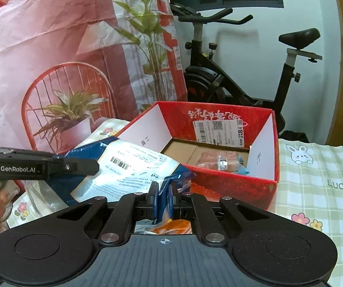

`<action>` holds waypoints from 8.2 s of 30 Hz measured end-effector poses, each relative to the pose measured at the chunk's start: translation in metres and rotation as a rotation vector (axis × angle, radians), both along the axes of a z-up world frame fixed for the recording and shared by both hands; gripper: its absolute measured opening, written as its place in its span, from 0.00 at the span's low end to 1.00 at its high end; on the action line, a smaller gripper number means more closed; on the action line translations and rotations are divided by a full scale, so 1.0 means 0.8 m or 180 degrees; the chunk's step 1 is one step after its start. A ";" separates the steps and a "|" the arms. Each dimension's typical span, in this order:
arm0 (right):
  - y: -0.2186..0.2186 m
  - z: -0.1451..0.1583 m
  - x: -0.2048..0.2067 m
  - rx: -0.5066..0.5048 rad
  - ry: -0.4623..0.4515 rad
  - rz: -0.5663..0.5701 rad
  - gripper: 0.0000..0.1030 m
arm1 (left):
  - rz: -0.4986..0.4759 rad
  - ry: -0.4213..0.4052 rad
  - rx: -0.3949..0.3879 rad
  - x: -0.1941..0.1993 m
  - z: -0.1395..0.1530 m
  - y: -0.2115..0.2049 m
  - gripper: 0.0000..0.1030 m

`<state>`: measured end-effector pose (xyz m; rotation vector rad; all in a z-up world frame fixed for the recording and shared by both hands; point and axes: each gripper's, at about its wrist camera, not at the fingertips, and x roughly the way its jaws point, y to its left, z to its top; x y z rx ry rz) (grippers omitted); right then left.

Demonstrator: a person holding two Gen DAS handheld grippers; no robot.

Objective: Organize soft objects

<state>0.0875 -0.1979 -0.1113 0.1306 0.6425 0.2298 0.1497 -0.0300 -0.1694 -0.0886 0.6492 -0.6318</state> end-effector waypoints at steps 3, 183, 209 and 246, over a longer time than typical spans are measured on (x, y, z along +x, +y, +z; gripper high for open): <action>0.001 -0.005 -0.001 0.0002 0.0038 -0.0005 0.08 | -0.0005 0.0002 0.0017 -0.002 -0.005 -0.001 0.14; 0.033 -0.170 0.011 -0.0388 0.0295 -0.0295 1.00 | 0.0597 0.1185 -0.0064 0.094 -0.115 0.058 0.54; 0.037 -0.116 0.002 -0.0304 0.0492 -0.0021 0.57 | 0.0524 0.0740 0.0178 0.015 -0.108 0.072 0.27; 0.045 -0.033 0.004 -0.0396 -0.0079 0.0223 0.10 | 0.0521 -0.0016 0.0104 -0.009 -0.028 0.064 0.23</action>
